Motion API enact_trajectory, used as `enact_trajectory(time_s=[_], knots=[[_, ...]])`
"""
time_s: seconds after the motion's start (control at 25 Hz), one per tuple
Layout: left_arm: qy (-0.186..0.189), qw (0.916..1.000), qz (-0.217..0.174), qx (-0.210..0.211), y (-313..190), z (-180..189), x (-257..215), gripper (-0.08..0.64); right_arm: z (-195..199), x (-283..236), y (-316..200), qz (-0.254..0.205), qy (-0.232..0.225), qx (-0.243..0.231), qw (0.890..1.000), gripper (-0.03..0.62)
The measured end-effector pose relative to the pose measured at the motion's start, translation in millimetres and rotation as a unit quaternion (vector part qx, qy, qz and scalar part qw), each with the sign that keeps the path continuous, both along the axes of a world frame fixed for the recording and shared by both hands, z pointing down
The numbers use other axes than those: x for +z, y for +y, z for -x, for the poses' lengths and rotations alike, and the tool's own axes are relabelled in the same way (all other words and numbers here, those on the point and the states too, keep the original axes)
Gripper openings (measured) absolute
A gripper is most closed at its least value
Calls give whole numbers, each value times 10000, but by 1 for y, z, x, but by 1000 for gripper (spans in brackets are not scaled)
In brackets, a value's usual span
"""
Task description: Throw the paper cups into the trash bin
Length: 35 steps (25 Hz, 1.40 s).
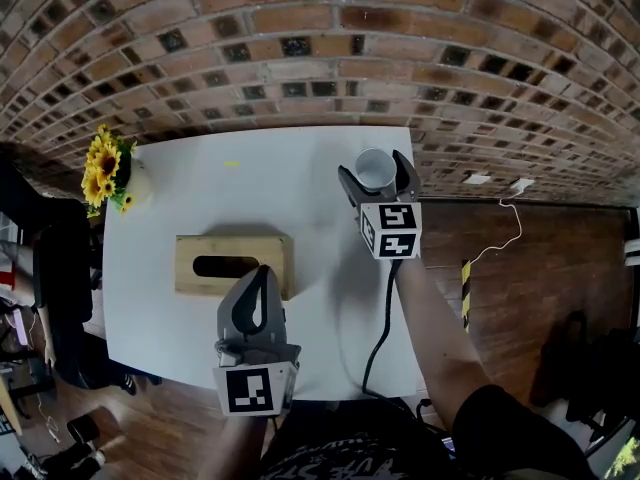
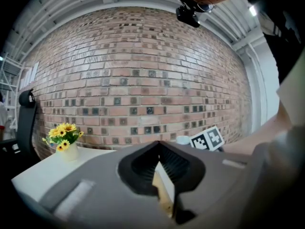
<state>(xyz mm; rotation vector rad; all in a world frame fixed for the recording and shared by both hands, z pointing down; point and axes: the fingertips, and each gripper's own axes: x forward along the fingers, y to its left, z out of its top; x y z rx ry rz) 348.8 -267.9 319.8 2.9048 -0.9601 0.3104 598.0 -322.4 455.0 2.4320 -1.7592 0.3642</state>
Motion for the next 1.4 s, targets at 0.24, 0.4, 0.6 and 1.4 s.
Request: enact_trajectory(time_s=[0.24,0.4,0.6,1.4], knots=[[9,10000,-12,-1,-7,-4,4,5,0,2,-1,105,78,50,9999,370],[38,10000,-48,23,-9,-8,3,5,1,2,3,259,194,25,9995,356],[73,9999,-104,29,-10,-3,-2,5,16,-26,14,-9,156,-93,9998,353],[667,9932,-938,-163,22,103,-102,5,175,-223,106,-1119,294,-1138,9867,351]])
